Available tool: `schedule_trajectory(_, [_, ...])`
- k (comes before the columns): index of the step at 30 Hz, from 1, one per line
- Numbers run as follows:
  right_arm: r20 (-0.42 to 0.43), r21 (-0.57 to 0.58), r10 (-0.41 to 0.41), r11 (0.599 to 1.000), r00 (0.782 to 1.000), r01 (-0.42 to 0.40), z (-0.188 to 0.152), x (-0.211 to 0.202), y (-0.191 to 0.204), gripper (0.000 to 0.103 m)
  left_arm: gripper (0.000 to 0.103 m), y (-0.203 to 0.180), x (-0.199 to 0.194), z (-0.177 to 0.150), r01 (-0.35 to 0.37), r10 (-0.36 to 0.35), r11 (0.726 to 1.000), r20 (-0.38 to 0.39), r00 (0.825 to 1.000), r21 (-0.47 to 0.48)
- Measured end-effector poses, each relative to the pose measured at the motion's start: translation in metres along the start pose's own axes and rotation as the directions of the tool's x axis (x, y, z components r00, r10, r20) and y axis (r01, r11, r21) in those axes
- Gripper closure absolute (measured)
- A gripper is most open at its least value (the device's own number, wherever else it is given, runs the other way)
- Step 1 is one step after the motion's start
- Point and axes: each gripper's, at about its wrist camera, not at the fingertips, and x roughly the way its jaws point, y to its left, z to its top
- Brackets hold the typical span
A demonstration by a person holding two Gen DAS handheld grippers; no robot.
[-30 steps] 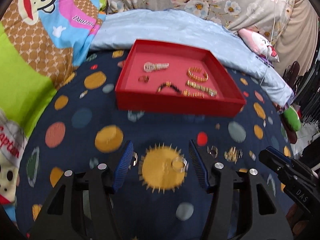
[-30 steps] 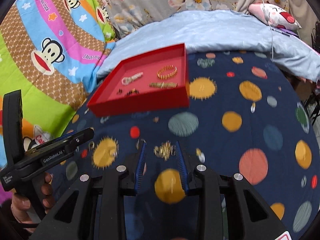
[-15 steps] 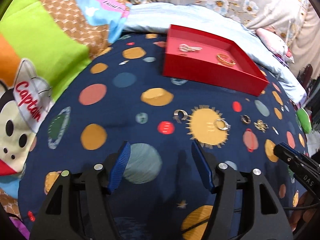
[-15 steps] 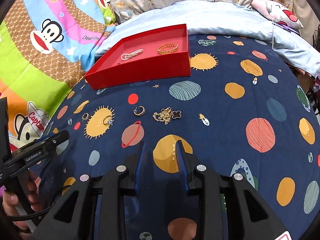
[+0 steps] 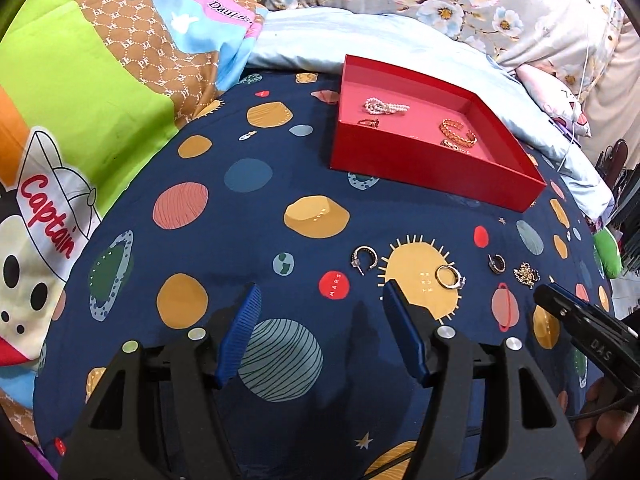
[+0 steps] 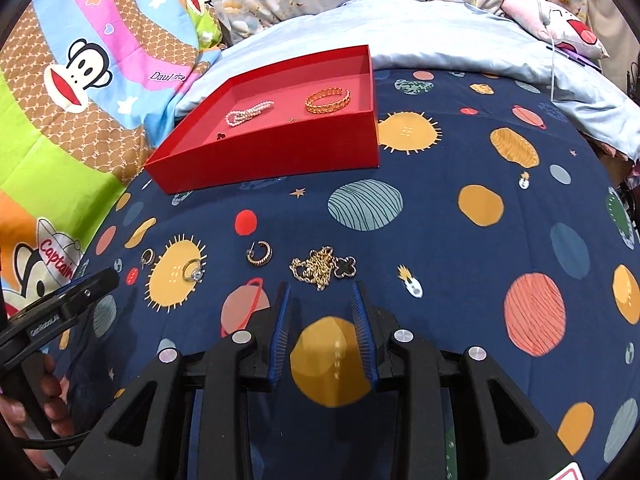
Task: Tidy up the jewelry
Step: 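Lower the right tool onto the gold chain pendant and close it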
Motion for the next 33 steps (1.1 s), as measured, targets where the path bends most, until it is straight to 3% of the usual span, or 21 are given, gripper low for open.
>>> schedule_trajectory(9, [0.007,-0.003,-0.009,1.0,1.0,0.009,0.011,0.015,0.003,0.072,0.042,0.0,0.002,0.0,0.014,-0.014,1.0,-0.003,1.0,0.0])
schedule_trajectory(16, [0.024,-0.072,-0.072,0.995,0.997,0.074,0.013,0.021,0.014,0.072,0.042,-0.008,0.0,0.001,0.041,-0.041,0.999,0.003,0.999,0.012])
schedule_trajectory(21, [0.023,-0.078,-0.103,0.991,0.994,0.104,0.011,0.02,0.011,0.086,0.042,-0.016,-0.002,0.001,0.056,-0.056,0.998,0.004,0.998,0.028])
schedule_trajectory(23, [0.021,-0.074,-0.102,0.992,0.995,0.103,0.011,0.019,0.009,0.097,0.042,-0.019,-0.003,0.001,0.063,-0.063,0.998,0.004,0.998,0.032])
schedule_trajectory(33, [0.008,0.003,-0.044,0.999,0.999,0.044,0.005,0.005,-0.002,0.099,0.042,-0.036,-0.003,-0.001,0.094,-0.094,0.994,-0.004,0.996,0.062])
